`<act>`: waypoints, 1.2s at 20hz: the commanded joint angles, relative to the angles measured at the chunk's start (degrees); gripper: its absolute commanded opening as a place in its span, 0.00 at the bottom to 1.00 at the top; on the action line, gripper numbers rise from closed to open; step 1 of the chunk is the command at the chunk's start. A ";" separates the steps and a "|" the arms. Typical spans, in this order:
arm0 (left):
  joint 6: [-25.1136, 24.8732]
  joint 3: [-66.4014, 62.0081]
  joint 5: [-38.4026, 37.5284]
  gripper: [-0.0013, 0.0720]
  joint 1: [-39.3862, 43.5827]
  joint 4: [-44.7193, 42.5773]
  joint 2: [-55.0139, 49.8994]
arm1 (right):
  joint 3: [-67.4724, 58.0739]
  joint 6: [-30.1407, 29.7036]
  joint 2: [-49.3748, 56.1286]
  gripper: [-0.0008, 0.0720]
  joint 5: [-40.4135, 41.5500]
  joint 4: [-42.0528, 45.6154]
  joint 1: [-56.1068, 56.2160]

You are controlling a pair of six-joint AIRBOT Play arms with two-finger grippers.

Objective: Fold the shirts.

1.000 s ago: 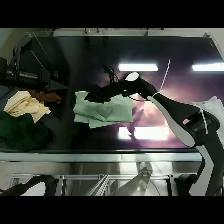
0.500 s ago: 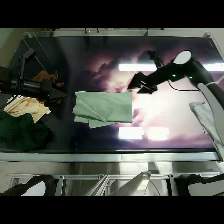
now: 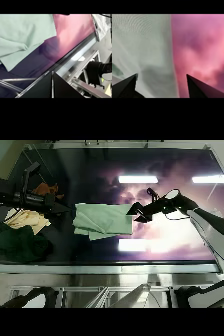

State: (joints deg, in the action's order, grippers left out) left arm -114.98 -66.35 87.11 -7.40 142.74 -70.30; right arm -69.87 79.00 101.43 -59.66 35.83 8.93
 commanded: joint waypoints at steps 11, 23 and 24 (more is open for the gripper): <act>-0.02 0.02 1.44 0.05 0.11 -0.02 0.07 | -5.92 -3.87 -2.93 0.03 -2.19 -1.97 3.10; -0.52 0.02 1.40 0.05 0.11 -0.07 0.07 | -30.40 20.90 -17.51 0.03 -36.98 33.97 -51.47; -0.52 0.02 1.38 0.05 0.11 -0.07 0.07 | -27.80 20.90 -18.01 0.03 -40.04 40.89 -53.27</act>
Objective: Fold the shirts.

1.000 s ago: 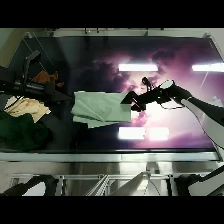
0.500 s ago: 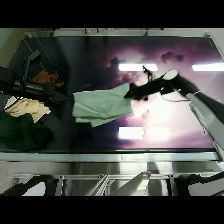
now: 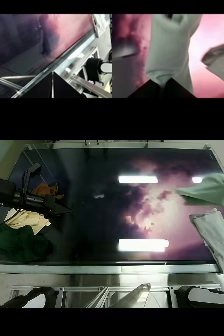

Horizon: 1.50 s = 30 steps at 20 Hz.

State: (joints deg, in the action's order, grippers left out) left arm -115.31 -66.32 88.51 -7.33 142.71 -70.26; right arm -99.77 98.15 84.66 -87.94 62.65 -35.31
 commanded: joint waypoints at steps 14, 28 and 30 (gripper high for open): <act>-0.22 0.00 0.02 0.05 0.07 -0.04 0.02 | 36.26 1.75 -5.16 0.59 -5.55 33.14 -20.72; 0.92 -15.89 -3.04 0.05 4.44 -0.04 1.09 | 32.06 -21.11 -24.72 0.04 4.00 -19.32 -5.38; 1.62 -13.42 -3.10 0.05 4.50 -0.09 5.22 | 34.77 -25.16 -35.41 0.04 10.21 -18.64 2.27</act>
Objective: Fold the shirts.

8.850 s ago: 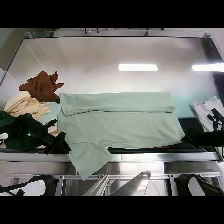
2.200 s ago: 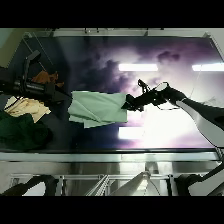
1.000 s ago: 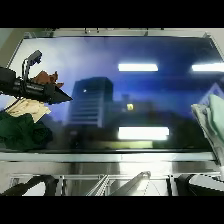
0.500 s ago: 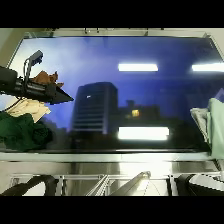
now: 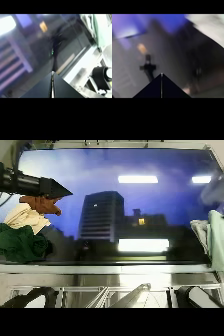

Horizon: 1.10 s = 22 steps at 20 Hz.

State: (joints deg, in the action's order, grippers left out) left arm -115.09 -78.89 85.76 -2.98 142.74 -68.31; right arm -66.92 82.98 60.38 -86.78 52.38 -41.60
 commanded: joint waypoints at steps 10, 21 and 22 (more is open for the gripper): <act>6.60 47.04 -8.81 0.05 0.09 -0.15 39.80 | 39.56 -10.67 -44.24 0.04 21.88 -9.25 23.91; 6.93 47.84 -8.00 0.04 0.09 -0.22 46.56 | 39.47 -10.80 -42.86 0.04 21.88 -16.68 23.89; 7.80 47.84 -7.67 0.04 0.09 -0.24 46.53 | 39.47 -10.80 -42.86 0.04 21.88 -16.68 23.89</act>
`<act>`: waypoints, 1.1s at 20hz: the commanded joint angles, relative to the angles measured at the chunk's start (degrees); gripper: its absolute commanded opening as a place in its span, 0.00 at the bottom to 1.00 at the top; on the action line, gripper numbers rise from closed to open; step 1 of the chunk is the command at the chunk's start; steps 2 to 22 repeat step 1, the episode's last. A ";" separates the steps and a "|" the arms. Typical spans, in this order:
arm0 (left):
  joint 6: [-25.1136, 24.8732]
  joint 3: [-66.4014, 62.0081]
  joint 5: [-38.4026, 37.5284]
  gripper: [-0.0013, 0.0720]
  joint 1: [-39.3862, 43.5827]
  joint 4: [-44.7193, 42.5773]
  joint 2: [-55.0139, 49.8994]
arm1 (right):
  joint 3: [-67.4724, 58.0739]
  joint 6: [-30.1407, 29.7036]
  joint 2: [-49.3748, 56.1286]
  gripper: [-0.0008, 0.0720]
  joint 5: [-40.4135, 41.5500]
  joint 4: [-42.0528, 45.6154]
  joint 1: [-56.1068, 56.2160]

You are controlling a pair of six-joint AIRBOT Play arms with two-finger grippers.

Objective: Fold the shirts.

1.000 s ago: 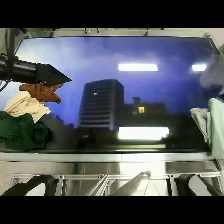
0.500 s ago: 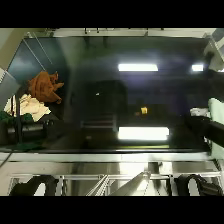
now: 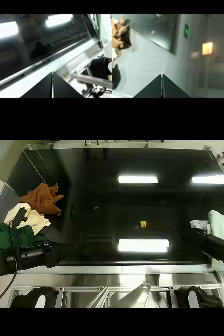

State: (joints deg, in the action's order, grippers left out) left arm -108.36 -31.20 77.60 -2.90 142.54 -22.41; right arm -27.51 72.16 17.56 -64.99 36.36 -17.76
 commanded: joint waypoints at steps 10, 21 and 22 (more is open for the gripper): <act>1.49 0.15 0.57 0.04 0.00 -0.04 0.63 | 0.07 0.02 -0.04 0.04 0.09 -0.66 0.04; 1.49 0.15 0.57 0.04 0.00 -0.04 0.63 | 0.07 0.02 -0.04 0.04 0.09 -0.66 0.04; 1.49 0.15 0.57 0.04 0.00 -0.04 0.63 | 0.07 0.02 -0.04 0.04 0.09 -0.66 0.04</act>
